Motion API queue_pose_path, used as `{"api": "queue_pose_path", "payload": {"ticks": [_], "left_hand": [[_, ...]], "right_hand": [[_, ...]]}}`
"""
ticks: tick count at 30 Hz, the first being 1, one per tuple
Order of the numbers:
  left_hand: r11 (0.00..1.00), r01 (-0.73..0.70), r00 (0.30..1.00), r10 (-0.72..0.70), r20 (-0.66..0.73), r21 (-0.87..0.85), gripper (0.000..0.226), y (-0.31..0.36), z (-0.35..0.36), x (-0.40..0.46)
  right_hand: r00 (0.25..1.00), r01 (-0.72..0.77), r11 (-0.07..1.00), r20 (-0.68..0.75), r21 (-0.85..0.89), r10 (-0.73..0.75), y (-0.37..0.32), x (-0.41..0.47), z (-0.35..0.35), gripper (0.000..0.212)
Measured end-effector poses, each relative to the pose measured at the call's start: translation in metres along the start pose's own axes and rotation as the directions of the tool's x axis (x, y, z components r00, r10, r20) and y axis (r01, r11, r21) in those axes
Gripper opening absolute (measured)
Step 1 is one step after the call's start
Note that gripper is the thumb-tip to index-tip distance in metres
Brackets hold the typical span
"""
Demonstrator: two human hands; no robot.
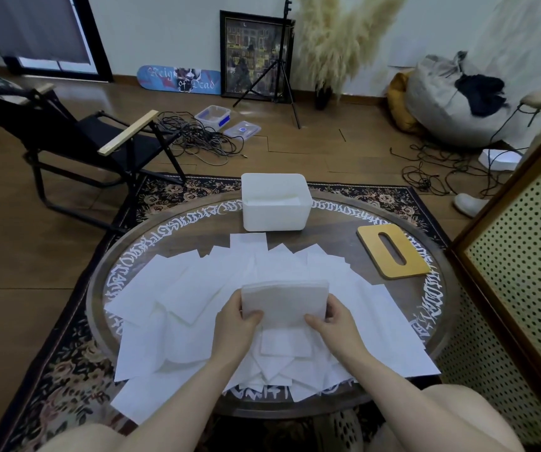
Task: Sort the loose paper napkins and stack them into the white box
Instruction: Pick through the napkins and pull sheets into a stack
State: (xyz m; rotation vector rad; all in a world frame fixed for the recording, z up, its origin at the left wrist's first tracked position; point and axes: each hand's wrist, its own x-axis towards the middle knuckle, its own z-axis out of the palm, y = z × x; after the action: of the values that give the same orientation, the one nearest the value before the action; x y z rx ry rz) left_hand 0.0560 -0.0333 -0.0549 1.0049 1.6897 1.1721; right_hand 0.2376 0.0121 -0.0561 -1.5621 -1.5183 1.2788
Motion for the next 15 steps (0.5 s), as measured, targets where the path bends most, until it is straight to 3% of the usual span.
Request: {"api": "queue_pose_path", "payload": {"ticks": [3,5,15], "left_hand": [[0.994,-0.015,0.999,0.020,-0.051,0.110,0.006,-0.003,-0.001,0.000],[0.991,-0.021,0.996,0.033,-0.087,0.131,0.006,0.000,-0.002,0.002],[0.987,-0.019,0.983,-0.010,-0.182,-0.158,0.023,0.035,-0.006,0.026]], "right_hand": [[0.999,-0.009,0.998,-0.038,-0.069,0.006,0.000,0.002,0.001,0.011],[0.998,-0.015,0.999,-0.063,-0.033,0.013,-0.003,0.003,0.001,0.011],[0.999,0.013,0.983,-0.035,0.181,-0.007,-0.054,0.020,-0.007,0.010]]}}
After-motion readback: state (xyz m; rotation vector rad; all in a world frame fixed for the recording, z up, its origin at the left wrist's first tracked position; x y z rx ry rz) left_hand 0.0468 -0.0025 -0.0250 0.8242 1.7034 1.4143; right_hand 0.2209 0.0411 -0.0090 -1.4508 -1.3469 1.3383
